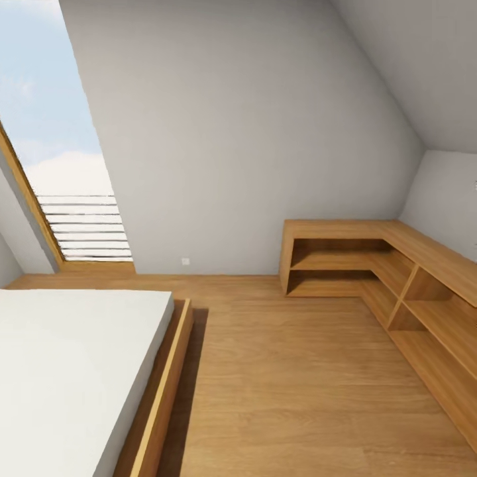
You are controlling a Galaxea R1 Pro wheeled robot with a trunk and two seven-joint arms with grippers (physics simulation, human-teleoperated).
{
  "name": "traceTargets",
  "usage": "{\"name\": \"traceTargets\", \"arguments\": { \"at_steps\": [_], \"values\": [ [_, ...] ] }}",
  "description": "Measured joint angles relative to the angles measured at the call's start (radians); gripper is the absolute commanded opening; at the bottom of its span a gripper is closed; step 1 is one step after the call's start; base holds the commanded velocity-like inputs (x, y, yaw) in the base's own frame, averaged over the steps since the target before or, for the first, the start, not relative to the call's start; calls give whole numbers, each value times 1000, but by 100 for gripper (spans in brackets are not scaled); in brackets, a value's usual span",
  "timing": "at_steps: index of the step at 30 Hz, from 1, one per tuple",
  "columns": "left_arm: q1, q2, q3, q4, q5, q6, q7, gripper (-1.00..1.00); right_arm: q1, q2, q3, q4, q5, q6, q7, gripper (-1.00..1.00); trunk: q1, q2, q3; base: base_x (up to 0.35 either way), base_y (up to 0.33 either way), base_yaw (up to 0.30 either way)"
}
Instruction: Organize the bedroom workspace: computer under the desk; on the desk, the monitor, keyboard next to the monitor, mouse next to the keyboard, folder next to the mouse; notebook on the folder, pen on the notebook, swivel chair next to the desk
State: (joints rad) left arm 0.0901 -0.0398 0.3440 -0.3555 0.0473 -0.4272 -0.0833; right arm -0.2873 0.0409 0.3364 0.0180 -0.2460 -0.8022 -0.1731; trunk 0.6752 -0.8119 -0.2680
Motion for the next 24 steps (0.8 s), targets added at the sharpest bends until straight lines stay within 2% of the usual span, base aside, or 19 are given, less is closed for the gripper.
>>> {"name": "traceTargets", "arguments": {
  "at_steps": [10, 24],
  "values": [
    [0, 0, 0, 1, 0, 0, 0, 100, 0, 0, 1, 0, 0, 0, 0, 100, 0, 0, 0, 335, -95, -170],
    [0, 1, 0, 2, 0, 0, 0, 100, 0, 1, 2, 0, 0, 0, 0, 100, 0, 0, 0, 335, -96, -13]
  ]
}}
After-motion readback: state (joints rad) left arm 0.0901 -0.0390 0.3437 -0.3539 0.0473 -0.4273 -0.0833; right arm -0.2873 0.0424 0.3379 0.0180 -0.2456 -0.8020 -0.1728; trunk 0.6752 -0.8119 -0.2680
